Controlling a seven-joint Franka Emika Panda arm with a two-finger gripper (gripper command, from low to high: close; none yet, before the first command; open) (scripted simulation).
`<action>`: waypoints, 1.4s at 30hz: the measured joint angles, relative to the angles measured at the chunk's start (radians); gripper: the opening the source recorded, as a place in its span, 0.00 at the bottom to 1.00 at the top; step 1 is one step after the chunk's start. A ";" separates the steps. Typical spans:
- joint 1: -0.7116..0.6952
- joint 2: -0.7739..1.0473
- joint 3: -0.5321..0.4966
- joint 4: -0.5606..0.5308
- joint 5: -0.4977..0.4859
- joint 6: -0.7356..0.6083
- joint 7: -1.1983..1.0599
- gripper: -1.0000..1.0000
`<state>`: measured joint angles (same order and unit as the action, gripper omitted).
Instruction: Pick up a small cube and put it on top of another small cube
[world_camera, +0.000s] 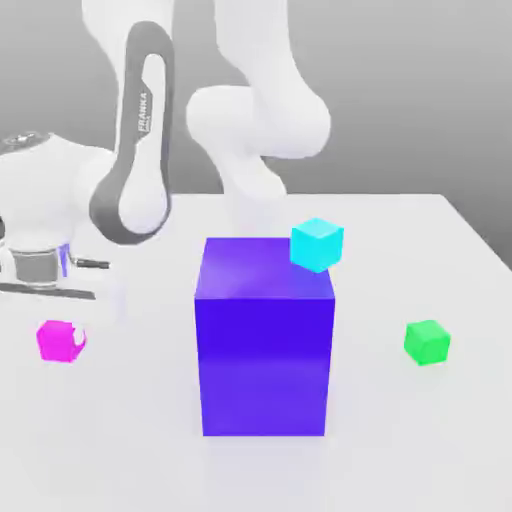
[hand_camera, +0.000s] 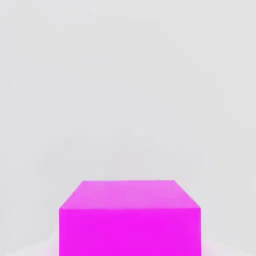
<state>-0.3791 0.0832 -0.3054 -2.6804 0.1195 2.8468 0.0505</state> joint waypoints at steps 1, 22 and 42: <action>0.019 -0.002 0.016 0.027 0.005 0.001 -0.010 0.00; 0.842 -0.261 0.579 -0.061 0.148 -0.130 0.562 0.00; 0.771 -0.104 0.806 -0.188 -0.291 -0.037 1.107 0.00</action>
<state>0.3920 -0.0205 0.5004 -2.8688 -0.1719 2.8094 1.1570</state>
